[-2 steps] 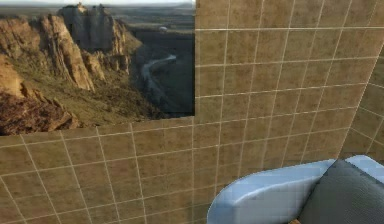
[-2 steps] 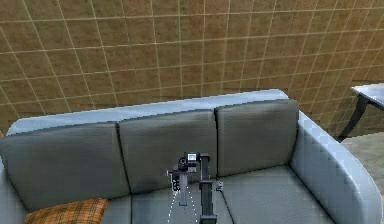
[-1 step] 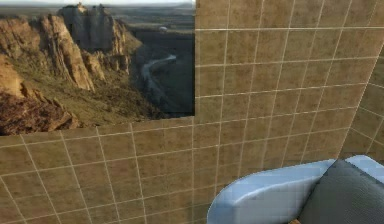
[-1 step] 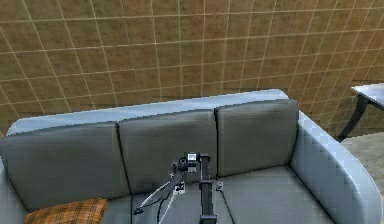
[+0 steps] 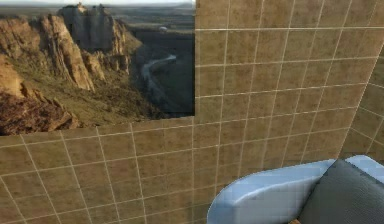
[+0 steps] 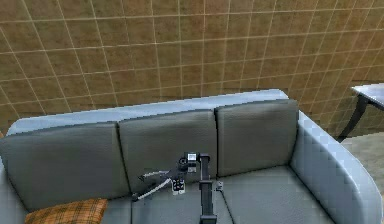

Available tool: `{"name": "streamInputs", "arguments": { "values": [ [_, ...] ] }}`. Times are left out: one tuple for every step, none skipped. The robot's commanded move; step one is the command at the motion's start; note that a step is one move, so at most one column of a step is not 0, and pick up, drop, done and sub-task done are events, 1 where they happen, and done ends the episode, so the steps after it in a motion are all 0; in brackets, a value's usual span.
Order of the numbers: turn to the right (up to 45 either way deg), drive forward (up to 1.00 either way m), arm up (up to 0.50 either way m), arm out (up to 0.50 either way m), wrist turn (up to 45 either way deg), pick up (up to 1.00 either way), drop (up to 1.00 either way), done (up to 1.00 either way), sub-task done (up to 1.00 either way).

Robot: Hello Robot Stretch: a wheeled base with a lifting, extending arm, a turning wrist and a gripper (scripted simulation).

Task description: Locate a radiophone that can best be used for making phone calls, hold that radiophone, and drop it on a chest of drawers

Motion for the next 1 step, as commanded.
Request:
{"name": "streamInputs", "arguments": {
  "values": [
    [0.0, 0.0, 0.0, 0.0, 45.0, 0.0, 0.0, 0.0, 0.0]
  ]
}}
